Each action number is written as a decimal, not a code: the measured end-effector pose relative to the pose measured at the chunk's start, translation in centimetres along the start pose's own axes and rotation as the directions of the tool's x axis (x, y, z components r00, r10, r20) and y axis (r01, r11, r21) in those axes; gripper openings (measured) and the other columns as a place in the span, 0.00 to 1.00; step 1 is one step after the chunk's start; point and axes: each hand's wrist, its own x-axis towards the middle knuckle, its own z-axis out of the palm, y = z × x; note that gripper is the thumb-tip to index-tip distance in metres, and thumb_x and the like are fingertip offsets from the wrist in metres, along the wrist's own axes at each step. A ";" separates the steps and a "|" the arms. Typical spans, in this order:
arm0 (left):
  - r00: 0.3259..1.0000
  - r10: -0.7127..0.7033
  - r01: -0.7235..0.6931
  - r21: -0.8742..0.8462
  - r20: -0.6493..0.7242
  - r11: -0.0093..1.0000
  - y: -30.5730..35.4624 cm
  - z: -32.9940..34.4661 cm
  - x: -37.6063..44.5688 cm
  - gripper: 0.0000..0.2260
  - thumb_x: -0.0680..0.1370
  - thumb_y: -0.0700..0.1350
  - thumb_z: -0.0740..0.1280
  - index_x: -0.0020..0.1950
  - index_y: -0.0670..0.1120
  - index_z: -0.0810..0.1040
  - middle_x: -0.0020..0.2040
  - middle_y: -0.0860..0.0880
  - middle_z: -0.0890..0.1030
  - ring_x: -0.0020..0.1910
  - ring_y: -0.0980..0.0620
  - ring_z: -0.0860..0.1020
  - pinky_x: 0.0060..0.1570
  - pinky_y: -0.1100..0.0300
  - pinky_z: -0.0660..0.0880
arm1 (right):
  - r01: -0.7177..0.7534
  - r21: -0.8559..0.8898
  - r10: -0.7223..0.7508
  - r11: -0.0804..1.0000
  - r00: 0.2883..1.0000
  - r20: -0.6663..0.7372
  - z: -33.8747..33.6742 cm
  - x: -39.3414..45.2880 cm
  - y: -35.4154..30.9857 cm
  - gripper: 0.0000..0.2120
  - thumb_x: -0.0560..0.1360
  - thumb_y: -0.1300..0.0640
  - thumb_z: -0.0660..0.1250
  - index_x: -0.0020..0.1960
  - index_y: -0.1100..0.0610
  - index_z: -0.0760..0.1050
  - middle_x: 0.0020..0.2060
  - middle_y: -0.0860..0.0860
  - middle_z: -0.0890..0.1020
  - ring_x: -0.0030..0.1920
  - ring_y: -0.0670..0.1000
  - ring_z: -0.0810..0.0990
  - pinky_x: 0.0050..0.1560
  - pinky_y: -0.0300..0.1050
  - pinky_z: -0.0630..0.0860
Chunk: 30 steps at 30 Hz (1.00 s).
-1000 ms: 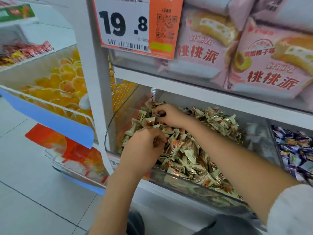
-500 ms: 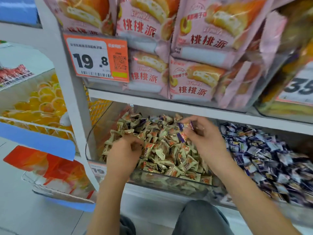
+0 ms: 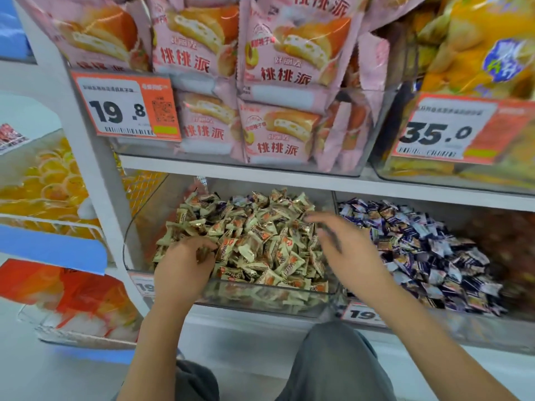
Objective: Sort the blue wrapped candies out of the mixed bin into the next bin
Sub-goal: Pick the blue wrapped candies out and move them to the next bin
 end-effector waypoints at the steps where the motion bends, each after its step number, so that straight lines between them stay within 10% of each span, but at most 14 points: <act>1: 1.000 -0.002 0.002 -0.004 -0.003 1.000 -0.2 -0.2 -0.1 0.09 0.73 0.39 0.68 0.49 0.51 0.82 0.49 0.53 0.82 0.35 0.49 0.78 0.35 0.55 0.77 | 0.050 -0.002 -0.050 0.999 0.996 0.067 1.4 1.2 -0.9 0.13 0.78 0.62 0.61 0.58 0.50 0.76 0.42 0.43 0.79 0.25 0.43 0.72 0.28 0.32 0.69; 4: 1.000 0.024 -0.024 -0.038 -0.008 0.999 -0.1 -0.3 -0.3 0.08 0.74 0.38 0.68 0.50 0.48 0.82 0.50 0.51 0.82 0.41 0.49 0.79 0.38 0.55 0.76 | 0.115 -0.047 -0.104 0.992 0.974 0.199 4.9 5.8 -2.3 0.10 0.79 0.59 0.60 0.54 0.48 0.77 0.48 0.50 0.83 0.35 0.48 0.80 0.42 0.49 0.79; 13: 0.999 0.043 -0.041 -0.084 0.015 0.996 -1.2 -0.4 0.4 0.09 0.74 0.38 0.66 0.49 0.50 0.82 0.50 0.54 0.81 0.49 0.52 0.77 0.44 0.56 0.76 | 0.098 -0.321 0.117 0.942 0.801 0.588 14.2 19.2 0.4 0.19 0.81 0.55 0.52 0.71 0.54 0.65 0.64 0.55 0.73 0.62 0.58 0.73 0.56 0.47 0.70; 19: 0.993 0.062 -0.059 -0.040 0.098 0.997 -1.5 -0.1 1.5 0.10 0.74 0.39 0.64 0.50 0.50 0.81 0.49 0.54 0.80 0.51 0.49 0.75 0.44 0.52 0.77 | 0.212 -0.388 0.185 0.897 0.618 0.764 17.0 22.3 0.3 0.36 0.76 0.60 0.66 0.77 0.56 0.49 0.74 0.56 0.60 0.70 0.56 0.64 0.68 0.45 0.61; 30: 0.991 0.076 -0.071 -0.052 0.110 0.996 -1.7 -0.3 1.2 0.08 0.74 0.41 0.65 0.49 0.52 0.80 0.50 0.57 0.79 0.55 0.52 0.72 0.48 0.53 0.75 | 0.148 -0.327 0.144 0.933 0.681 0.718 19.6 22.4 -0.1 0.32 0.75 0.55 0.67 0.75 0.57 0.58 0.72 0.56 0.64 0.68 0.56 0.68 0.64 0.43 0.65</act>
